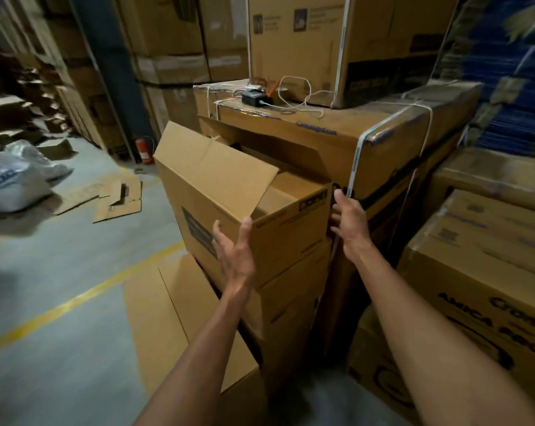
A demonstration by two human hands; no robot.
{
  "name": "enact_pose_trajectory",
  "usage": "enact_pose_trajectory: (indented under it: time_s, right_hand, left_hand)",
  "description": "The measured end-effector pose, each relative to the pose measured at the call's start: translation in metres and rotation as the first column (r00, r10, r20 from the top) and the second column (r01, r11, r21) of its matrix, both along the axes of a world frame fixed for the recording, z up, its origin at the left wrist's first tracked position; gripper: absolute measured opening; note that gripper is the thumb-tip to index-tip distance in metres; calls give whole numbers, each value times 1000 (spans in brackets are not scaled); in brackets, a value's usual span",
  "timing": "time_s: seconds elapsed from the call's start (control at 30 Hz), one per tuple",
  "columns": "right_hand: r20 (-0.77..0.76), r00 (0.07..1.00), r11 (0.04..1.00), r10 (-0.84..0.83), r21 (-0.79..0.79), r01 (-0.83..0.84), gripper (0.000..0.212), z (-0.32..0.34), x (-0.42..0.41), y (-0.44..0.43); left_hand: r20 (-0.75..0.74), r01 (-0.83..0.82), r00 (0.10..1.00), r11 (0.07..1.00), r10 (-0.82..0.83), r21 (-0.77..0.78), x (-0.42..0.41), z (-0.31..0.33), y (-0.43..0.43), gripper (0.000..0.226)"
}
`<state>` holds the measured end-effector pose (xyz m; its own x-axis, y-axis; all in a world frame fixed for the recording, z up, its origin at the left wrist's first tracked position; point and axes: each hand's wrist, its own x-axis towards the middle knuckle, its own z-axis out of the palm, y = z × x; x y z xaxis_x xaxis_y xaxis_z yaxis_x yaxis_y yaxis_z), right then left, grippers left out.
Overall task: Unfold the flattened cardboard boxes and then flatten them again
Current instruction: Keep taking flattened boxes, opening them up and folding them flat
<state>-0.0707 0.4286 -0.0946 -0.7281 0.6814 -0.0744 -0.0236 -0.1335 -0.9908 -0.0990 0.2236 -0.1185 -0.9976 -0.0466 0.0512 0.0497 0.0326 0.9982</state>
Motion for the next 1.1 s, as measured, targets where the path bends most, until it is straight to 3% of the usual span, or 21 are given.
enact_pose_trajectory:
  time_s: [0.1, 0.2, 0.3, 0.43, 0.47, 0.57, 0.6, 0.77, 1.0, 1.1]
  right_hand:
    - [62, 998, 999, -32, -8, 32, 63, 17, -37, 26]
    - [167, 985, 999, -42, -9, 44, 80, 27, -70, 43]
    - [245, 969, 1000, -15, 13, 12, 77, 28, -92, 49]
    - [220, 972, 995, 82, -74, -67, 50, 21, -105, 49]
    - [258, 960, 993, 106, -69, -91, 56, 18, -106, 48]
    - [338, 935, 991, 111, 30, -128, 111, 6, -108, 48]
    - [337, 934, 988, 113, 60, -142, 120, 3, -108, 47]
    - [270, 959, 987, 86, 104, -118, 125, -5, -88, 18]
    - [76, 996, 996, 53, 73, -59, 127, 11, -39, -12]
    - [-28, 998, 996, 54, 79, -52, 103, 32, 0, -20]
  left_hand:
    - [59, -7, 998, 999, 4, 37, -27, 9, 13, 101]
    - [96, 17, 995, 994, -27, 109, -51, 8, 24, 121]
    - [123, 29, 992, 997, -38, 74, -61, 0, 30, 133]
    - [189, 68, 979, 996, -78, 56, -67, -14, 30, 124]
    - [204, 75, 975, 995, -87, 64, -69, -15, 30, 123]
    - [230, 55, 970, 994, -75, 91, -73, -10, 30, 125]
    - [235, 33, 970, 994, -56, 102, -73, -7, 29, 127]
    - [235, -35, 972, 987, -2, 156, -75, 1, 6, 140]
    - [82, 10, 996, 987, -24, 163, -23, 37, -30, 112]
    - [-2, 38, 999, 984, -38, 172, 18, 64, -42, 112]
